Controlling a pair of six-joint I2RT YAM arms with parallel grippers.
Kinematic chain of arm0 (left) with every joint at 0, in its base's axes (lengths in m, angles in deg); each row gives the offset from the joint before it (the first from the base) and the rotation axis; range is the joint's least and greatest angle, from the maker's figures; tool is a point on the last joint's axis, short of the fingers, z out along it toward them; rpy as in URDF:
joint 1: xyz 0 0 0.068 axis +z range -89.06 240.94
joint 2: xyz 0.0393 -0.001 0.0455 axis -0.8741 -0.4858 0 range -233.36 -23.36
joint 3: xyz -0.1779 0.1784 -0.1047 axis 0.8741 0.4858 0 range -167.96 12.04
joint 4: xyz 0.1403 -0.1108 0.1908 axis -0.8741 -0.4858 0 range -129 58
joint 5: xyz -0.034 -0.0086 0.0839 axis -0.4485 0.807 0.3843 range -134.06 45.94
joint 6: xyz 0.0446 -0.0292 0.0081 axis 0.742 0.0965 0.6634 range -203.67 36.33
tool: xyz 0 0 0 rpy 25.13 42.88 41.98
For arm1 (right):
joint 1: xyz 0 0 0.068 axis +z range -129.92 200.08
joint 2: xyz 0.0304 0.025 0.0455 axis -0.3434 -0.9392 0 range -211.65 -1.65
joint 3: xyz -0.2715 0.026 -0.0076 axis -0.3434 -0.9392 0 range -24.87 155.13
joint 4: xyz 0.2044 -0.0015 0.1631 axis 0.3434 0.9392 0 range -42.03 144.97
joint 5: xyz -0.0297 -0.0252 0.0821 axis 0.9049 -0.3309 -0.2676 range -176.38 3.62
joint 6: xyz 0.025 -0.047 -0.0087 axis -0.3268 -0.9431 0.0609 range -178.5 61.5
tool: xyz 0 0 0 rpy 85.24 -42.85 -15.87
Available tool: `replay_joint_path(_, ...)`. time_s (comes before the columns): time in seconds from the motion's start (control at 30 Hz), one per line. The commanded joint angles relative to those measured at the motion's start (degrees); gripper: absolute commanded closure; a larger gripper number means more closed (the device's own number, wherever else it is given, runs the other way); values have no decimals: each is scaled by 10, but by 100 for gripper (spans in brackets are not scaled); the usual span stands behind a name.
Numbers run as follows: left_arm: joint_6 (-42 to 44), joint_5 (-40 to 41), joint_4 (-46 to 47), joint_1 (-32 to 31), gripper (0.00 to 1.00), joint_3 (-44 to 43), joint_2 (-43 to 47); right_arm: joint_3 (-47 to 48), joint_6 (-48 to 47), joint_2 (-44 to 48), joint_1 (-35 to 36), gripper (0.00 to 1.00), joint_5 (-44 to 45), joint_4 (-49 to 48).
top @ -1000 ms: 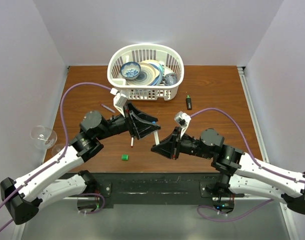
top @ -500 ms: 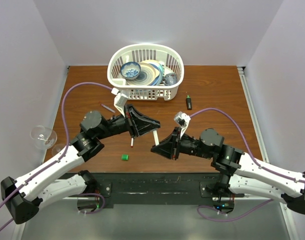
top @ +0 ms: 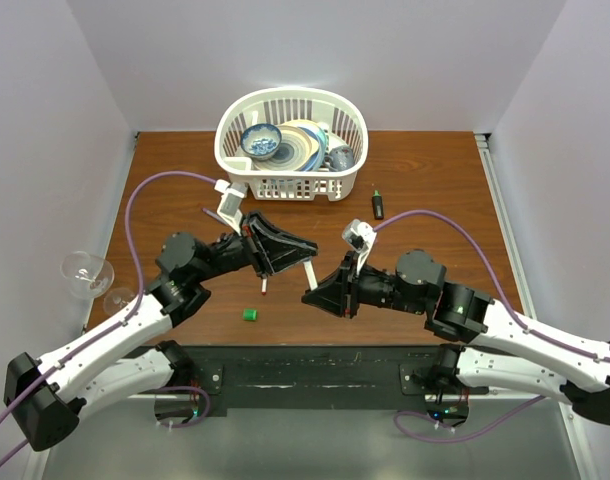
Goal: Insert the pens into the pen caps
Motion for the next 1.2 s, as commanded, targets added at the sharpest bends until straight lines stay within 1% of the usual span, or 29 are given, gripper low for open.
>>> replay_joint_path(0.0, -7, -64, -20, -9, 100, 17, 3, 71, -24, -14, -5, 100, 52, -44)
replay_joint_path(0.17, -10, -80, 4, -10, 100, 42, 13, 90, -24, -26, -5, 100, 55, -49)
replay_joint_path(0.33, -7, -80, -15, -11, 100, 64, 30, 113, -52, -21, -4, 100, 103, -48)
replay_joint_path(0.4, -26, -82, 7, -13, 100, 79, 29, 128, -68, -29, -5, 100, 124, -38)
replay_joint_path(0.43, -31, -87, 10, -14, 100, 87, 26, 149, -81, -36, -5, 100, 126, -25)
replay_joint_path(0.57, -53, -87, 43, -22, 100, 97, 15, 184, -104, -73, -5, 100, 138, -12)
replay_joint_path(0.7, -25, -70, -2, -22, 100, 93, 15, 222, -121, -106, -4, 100, 145, 3)
replay_joint_path(0.83, -15, -68, -10, -25, 100, 115, 17, 257, -136, -122, -5, 100, 168, 6)
replay_joint_path(0.97, -11, -71, 13, -30, 100, 124, -3, 297, -159, -151, -6, 100, 175, 26)
replay_joint_path(1.1, 5, -69, 15, -32, 100, 145, -9, 318, -172, -158, -8, 100, 188, 28)
replay_joint_path(1.13, -2, -73, 29, -31, 100, 155, -10, 324, -175, -160, -9, 100, 184, 24)
replay_joint_path(1.17, -11, -79, 77, -31, 100, 164, -20, 327, -177, -165, -16, 100, 182, 21)
